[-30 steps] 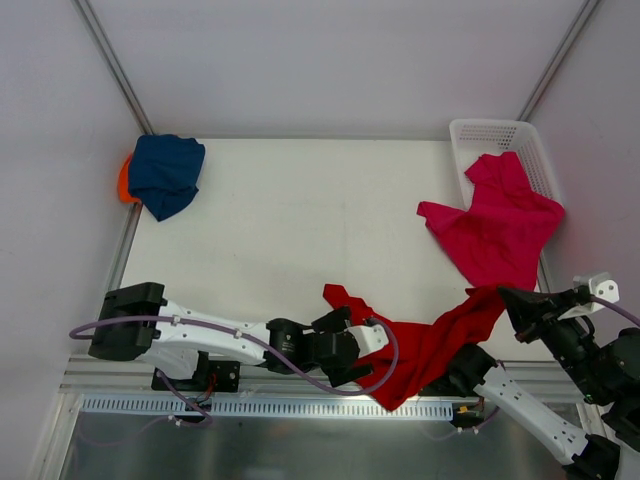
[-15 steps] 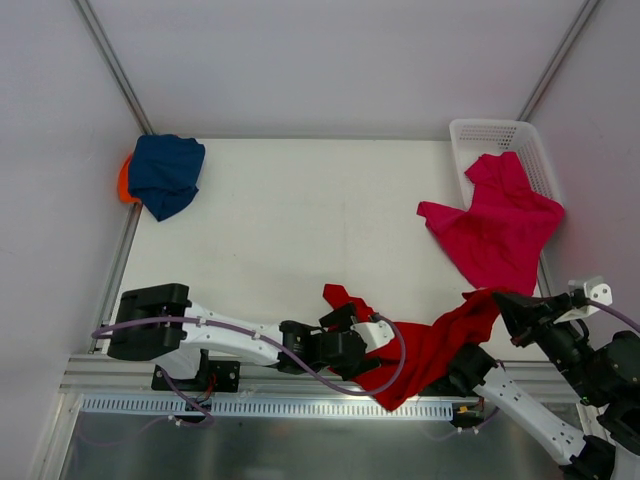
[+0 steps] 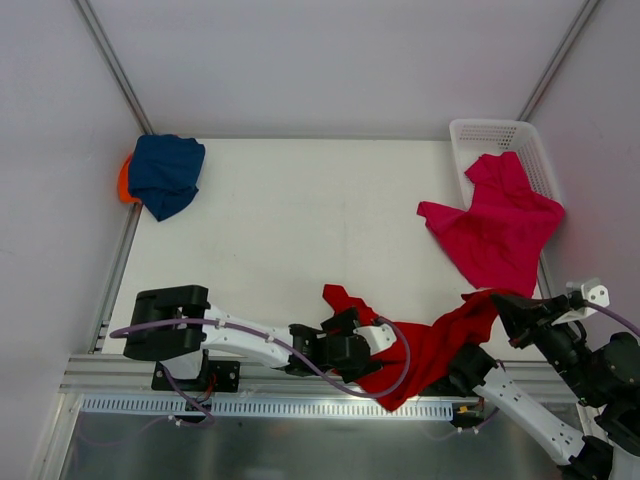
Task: Fold and stack the t-shirts
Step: Flatten out the tshirt
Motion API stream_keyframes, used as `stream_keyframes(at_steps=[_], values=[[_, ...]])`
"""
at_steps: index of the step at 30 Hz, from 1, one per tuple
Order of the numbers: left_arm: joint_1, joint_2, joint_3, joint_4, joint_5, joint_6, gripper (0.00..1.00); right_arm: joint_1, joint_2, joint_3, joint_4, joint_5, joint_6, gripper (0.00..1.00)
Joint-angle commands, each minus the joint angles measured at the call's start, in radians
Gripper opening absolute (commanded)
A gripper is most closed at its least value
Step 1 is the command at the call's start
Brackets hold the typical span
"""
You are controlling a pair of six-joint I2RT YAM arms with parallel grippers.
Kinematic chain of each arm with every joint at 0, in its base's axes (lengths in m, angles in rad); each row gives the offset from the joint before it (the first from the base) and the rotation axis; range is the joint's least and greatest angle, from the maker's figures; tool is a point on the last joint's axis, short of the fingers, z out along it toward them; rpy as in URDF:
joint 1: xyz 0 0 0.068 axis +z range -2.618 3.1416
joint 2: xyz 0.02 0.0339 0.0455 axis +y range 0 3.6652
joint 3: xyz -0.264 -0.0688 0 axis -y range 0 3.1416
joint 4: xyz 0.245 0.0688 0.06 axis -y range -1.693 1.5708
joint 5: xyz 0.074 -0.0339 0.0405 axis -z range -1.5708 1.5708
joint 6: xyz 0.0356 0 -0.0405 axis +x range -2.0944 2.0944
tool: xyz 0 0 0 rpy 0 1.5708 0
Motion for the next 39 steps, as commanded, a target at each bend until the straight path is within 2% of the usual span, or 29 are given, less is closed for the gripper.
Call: stream_keyframes(at_steps=[1,14,17,19,26,31,38,39], values=[[-0.027,0.015,0.031,0.009,0.009,-0.038,0.97,0.007,-0.016,-0.011,0.016,-0.002,0.014,0.00],[-0.113,0.101,0.177,-0.148,-0.087,-0.097,0.96,0.009,-0.019,-0.031,0.016,0.006,0.014,0.00],[-0.115,0.118,0.197,-0.166,-0.097,-0.111,0.90,0.007,-0.026,-0.035,0.015,0.007,0.014,0.00],[-0.115,0.133,0.208,-0.180,-0.098,-0.116,0.79,0.006,-0.029,-0.042,0.015,0.010,0.016,0.00],[-0.115,0.167,0.235,-0.206,-0.142,-0.122,0.78,0.007,-0.029,-0.048,0.016,0.010,0.018,0.00],[-0.112,0.152,0.232,-0.214,-0.162,-0.124,0.73,0.007,-0.023,-0.057,0.016,0.006,0.025,0.00],[-0.104,0.127,0.225,-0.226,-0.192,-0.121,0.52,0.007,-0.014,-0.085,0.021,-0.006,0.037,0.01],[-0.102,0.126,0.223,-0.226,-0.198,-0.122,0.42,0.007,-0.014,-0.088,0.024,-0.005,0.039,0.00]])
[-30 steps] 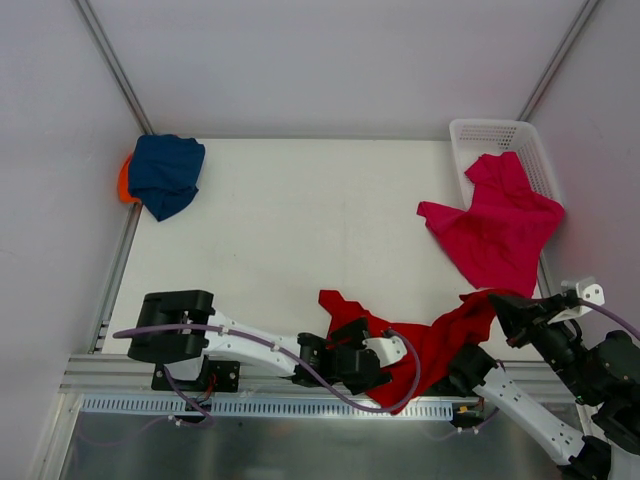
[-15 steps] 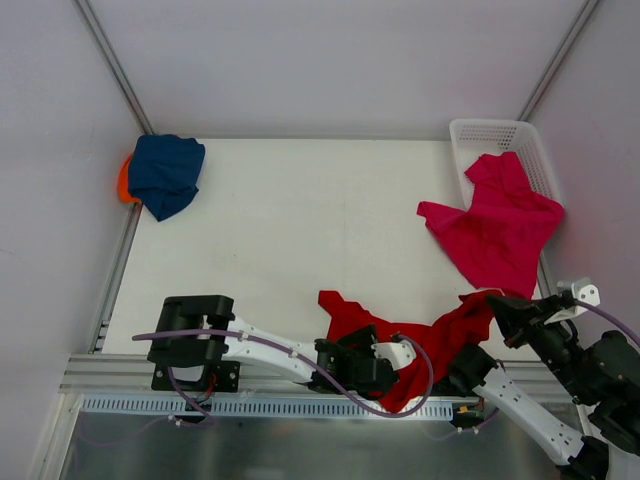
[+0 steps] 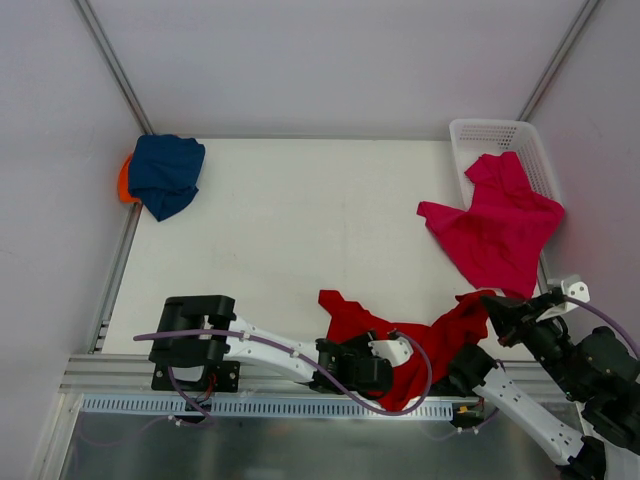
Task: Fold and stack the t-shirts
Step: Flatten out the tshirt
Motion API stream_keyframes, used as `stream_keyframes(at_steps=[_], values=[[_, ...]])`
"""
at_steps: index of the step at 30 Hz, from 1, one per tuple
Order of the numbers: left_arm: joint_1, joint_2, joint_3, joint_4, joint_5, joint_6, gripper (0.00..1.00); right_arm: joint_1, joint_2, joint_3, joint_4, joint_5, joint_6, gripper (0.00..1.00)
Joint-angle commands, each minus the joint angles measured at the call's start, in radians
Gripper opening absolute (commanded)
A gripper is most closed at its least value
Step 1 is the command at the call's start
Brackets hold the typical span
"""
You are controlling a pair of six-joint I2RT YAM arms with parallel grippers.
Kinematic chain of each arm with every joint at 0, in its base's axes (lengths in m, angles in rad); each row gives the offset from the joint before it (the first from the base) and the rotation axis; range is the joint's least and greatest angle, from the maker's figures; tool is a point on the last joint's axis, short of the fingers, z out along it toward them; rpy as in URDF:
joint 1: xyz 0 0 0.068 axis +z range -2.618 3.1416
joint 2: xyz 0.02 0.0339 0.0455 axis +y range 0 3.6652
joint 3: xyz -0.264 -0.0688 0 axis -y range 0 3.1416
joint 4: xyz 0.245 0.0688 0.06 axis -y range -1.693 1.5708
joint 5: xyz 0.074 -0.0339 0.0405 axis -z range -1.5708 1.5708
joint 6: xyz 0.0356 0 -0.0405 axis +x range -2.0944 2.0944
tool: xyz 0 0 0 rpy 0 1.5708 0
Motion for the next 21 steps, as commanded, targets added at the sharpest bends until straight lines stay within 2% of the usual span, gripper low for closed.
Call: stream_keyframes(at_steps=[1,2,3,6,16,21], values=[[0.001,-0.033,0.012,-0.020,-0.052,-0.005,0.35,0.007,0.007,-0.011,0.026,-0.007,0.017,0.00],[0.001,-0.036,0.012,-0.020,-0.055,-0.006,0.27,0.007,0.008,-0.011,0.027,-0.005,0.017,0.00],[0.003,-0.036,0.012,-0.020,-0.062,-0.009,0.12,0.009,0.011,-0.011,0.026,-0.005,0.017,0.00],[0.001,-0.040,0.012,-0.025,-0.078,-0.014,0.00,0.007,0.014,-0.011,0.024,-0.004,0.016,0.00],[0.001,-0.101,0.032,-0.098,-0.129,0.017,0.00,0.009,0.005,-0.013,0.038,-0.002,0.020,0.01],[0.001,-0.314,0.098,-0.280,-0.244,0.115,0.00,0.009,0.071,0.026,0.122,-0.073,0.008,0.01]])
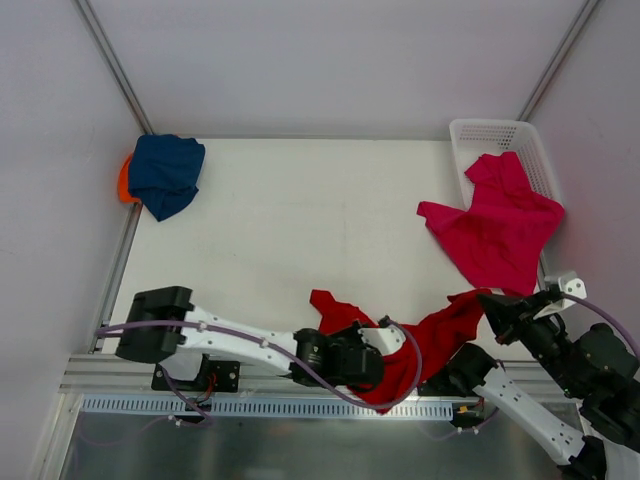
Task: Fold and stack the t-shirts
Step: Flatten out the tshirt
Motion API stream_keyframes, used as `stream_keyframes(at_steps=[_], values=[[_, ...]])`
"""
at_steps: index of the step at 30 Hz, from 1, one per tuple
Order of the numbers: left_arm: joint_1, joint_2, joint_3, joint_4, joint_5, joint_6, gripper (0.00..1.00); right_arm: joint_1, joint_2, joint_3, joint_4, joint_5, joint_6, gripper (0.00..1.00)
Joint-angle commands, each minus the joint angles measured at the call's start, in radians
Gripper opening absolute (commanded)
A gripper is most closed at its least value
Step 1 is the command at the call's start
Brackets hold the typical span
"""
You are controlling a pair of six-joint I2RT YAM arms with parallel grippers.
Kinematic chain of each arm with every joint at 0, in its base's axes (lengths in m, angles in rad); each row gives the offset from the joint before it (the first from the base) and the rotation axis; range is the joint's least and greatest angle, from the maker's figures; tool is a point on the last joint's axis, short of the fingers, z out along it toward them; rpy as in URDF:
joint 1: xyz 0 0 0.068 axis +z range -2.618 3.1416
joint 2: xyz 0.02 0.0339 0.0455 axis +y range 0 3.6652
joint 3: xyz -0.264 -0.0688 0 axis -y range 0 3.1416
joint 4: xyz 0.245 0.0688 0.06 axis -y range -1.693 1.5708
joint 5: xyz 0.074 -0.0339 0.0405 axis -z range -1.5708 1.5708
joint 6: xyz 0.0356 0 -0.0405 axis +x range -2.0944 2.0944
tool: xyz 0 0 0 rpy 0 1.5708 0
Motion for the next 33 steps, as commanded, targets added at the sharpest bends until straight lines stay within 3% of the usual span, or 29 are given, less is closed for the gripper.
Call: stream_keyframes(at_steps=[1,7,11,17,21,24,28,31,33], values=[[0.002,-0.252,0.102,-0.150,-0.135,0.099,0.00,0.007,0.080,0.064,0.110,-0.081,-0.002,0.01],[0.000,-0.567,0.303,-0.257,-0.244,0.295,0.00,0.007,0.297,0.202,0.161,-0.279,-0.008,0.00],[-0.015,-0.629,0.470,-0.299,-0.328,0.421,0.00,0.007,0.367,0.331,0.147,-0.310,-0.045,0.00],[-0.107,-0.534,0.742,-0.299,-0.587,0.707,0.00,0.007,0.401,0.520,0.070,-0.288,-0.177,0.00],[-0.132,-0.416,0.966,-0.296,-0.623,0.843,0.00,0.007,0.384,0.565,0.147,-0.207,-0.234,0.01],[-0.136,-0.391,0.986,-0.288,-0.552,0.929,0.00,0.007,0.355,0.540,0.289,-0.166,-0.251,0.01],[-0.142,-0.322,1.130,-0.279,-0.630,1.010,0.00,0.007,0.378,0.577,0.342,-0.155,-0.298,0.00],[-0.191,-0.348,1.138,-0.276,-0.633,1.027,0.00,0.009,0.404,0.626,0.343,-0.179,-0.320,0.00],[-0.246,-0.346,1.135,-0.271,-0.709,1.082,0.00,0.007,0.409,0.655,0.342,-0.202,-0.329,0.00]])
